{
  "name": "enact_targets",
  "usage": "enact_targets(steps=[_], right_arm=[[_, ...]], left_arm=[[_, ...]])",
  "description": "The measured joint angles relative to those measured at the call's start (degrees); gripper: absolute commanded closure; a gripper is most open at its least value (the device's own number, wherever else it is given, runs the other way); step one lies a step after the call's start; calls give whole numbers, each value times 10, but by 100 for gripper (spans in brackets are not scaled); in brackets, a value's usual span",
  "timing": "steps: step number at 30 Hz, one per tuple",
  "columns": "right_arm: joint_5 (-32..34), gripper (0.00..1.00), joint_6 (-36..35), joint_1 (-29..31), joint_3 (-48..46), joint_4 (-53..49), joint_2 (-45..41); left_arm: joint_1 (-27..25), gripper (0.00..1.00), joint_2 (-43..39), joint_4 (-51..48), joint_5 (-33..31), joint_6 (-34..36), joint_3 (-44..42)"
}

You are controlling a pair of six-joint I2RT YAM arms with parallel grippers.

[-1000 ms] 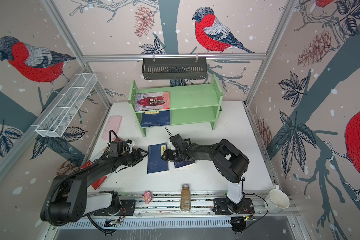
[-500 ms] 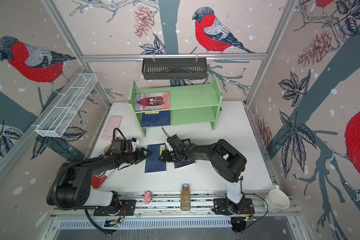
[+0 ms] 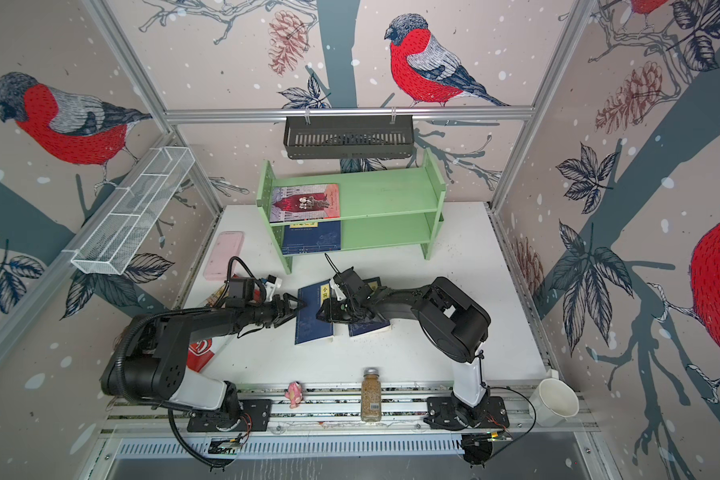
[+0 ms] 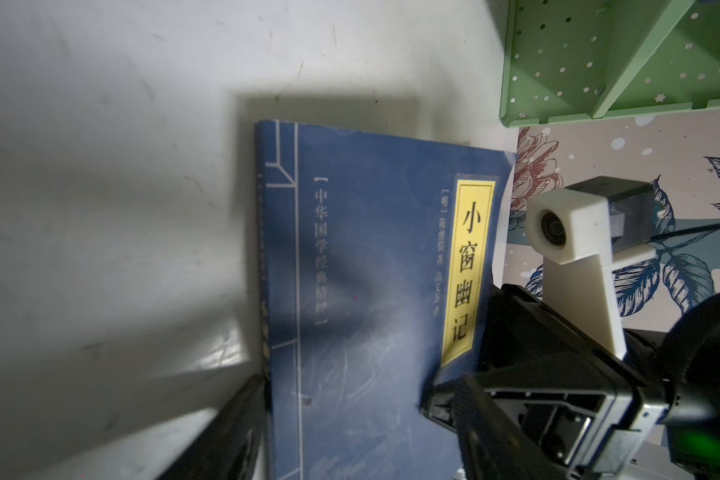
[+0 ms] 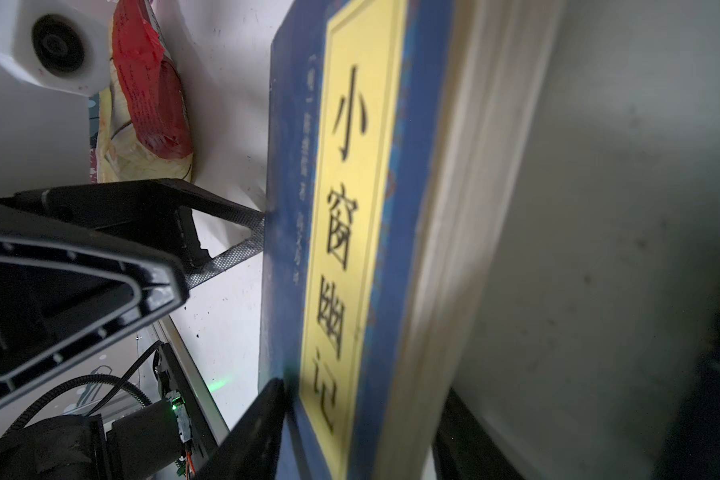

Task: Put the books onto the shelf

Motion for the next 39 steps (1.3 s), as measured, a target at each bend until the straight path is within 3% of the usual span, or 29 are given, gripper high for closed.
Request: enact_targets(steps=[8,15,31,39], right_arm=[[-1,45,6,-3,-10,12,-6],[13,53,7,-6,-13,-7,-17],[30,94,5,-2,-28,-42,-50],[27,97,6,-5,-51,-27,-75]], left_arm=[[11,30,4,-23,18,0,5],[16,30,-28,-17,20,-6,-32],[16,30,-21,-3,20,-10,-33],[17,27,-34,-11,9,-10,-33]])
